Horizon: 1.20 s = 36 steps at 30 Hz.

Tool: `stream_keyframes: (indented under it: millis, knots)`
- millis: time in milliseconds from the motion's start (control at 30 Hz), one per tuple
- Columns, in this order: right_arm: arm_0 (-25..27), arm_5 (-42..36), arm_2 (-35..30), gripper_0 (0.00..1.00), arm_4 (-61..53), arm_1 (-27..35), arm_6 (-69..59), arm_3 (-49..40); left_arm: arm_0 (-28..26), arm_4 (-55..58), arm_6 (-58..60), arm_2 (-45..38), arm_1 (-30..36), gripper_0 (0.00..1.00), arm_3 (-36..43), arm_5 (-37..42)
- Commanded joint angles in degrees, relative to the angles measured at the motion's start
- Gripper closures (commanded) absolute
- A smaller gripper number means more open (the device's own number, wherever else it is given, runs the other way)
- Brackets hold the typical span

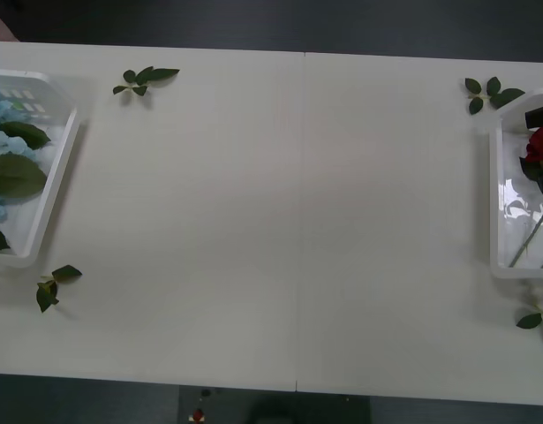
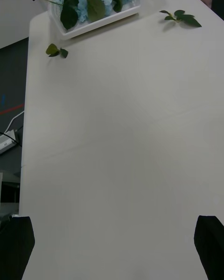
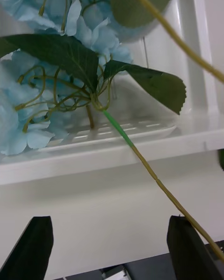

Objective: Put the red flowers into the right box and the blue flowers into the left box

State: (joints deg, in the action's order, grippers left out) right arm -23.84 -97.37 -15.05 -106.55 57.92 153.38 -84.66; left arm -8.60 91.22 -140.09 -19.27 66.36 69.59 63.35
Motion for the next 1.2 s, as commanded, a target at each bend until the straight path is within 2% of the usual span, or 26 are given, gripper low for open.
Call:
stream_keyframes:
  millis: [33,100,333,500,633,800,933,1067,1200]
  knots:
    - [-1.0,0.8,-0.6,0.00,1.1,1.8,1.6,-0.5,-1.2,6.7,-5.5,-4.2,2.4,0.12,0.5,1.8]
    - [-1.0,0.8,-0.6,0.00,1.1,1.8,1.6,-0.5,-1.2,9.8,-6.6,-7.4,2.4,0.06,0.5,5.6]
    - [-1.0,0.8,-0.6,0.00,1.1,1.8,1.6,-0.5,-1.2,16.2,-6.3,-18.4,2.7,0.05,2.5,19.2]
    - [-1.0,0.8,-0.6,0.00,1.1,1.8,1.6,-0.5,-0.9,21.9,-4.3,-20.0,2.7,0.05,7.7,22.2]
    - [-1.0,0.8,-0.6,0.00,1.1,1.8,1.6,-0.5,-0.9,26.6,-0.5,-17.4,2.0,0.06,14.5,16.9]
    - [-1.0,0.8,-0.6,0.00,1.1,1.8,1.6,-0.5,-0.9,27.5,3.2,-10.8,0.4,0.06,27.4,4.4]
    - [-1.0,0.8,-0.6,0.00,1.1,1.8,1.6,-0.5,-0.3,27.8,4.1,-4.5,0.4,0.06,34.2,-4.1]
    - [-1.0,0.8,-0.6,0.00,1.1,1.8,1.6,-0.5,2.8,27.8,4.7,2.4,0.4,0.06,39.0,-9.6]
    - [-1.0,0.8,-0.6,0.00,1.1,1.8,1.6,-0.5,7.8,27.3,5.1,8.2,-0.2,0.06,40.6,-9.7]
